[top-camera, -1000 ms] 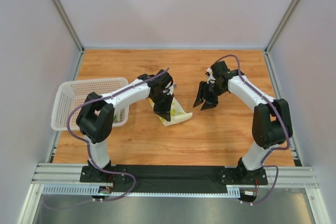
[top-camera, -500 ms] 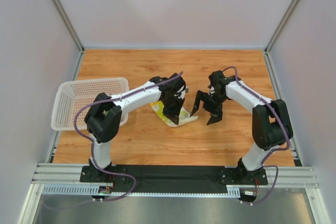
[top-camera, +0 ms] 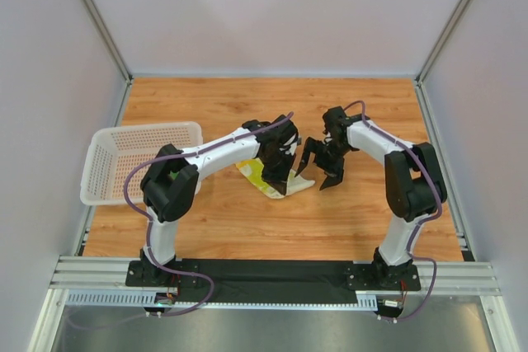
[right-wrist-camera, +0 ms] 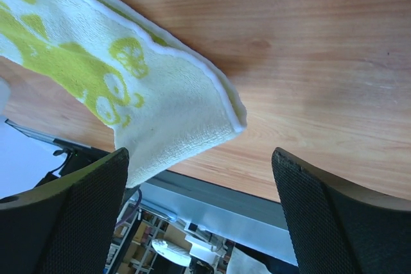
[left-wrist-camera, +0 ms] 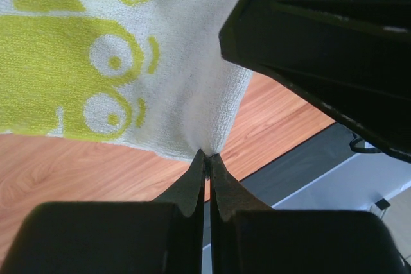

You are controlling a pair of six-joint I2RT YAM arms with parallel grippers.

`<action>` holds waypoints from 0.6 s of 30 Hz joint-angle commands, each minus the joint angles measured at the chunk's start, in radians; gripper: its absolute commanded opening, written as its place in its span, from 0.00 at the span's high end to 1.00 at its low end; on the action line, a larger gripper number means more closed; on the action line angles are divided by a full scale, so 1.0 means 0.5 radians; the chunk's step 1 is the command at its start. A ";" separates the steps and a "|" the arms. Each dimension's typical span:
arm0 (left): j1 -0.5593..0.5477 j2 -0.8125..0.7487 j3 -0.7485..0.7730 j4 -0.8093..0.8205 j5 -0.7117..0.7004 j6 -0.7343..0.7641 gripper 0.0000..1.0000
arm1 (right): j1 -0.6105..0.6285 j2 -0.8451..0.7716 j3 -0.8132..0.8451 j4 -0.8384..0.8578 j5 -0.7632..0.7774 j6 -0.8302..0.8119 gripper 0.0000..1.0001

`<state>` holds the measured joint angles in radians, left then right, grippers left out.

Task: Roll the towels
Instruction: Roll the towel

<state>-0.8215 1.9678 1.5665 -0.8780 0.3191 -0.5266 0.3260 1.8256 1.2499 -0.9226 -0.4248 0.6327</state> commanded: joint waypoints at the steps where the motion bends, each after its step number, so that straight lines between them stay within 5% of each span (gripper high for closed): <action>1: -0.020 0.007 0.094 0.023 -0.006 -0.048 1.00 | -0.005 0.043 0.062 0.041 0.000 0.039 0.07; 6: -0.029 0.010 0.110 0.029 -0.015 -0.054 1.00 | -0.005 0.061 -0.015 0.075 0.021 0.029 0.20; 10: -0.038 0.016 0.116 0.038 -0.003 -0.060 1.00 | -0.005 0.073 -0.045 0.112 0.015 0.035 0.42; 18: -0.041 0.031 0.137 0.032 0.000 -0.054 1.00 | -0.005 0.144 0.016 0.115 0.079 0.017 0.70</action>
<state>-0.8333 1.9808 1.5982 -0.8707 0.3122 -0.5419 0.3260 1.8801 1.2335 -0.8879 -0.4076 0.6388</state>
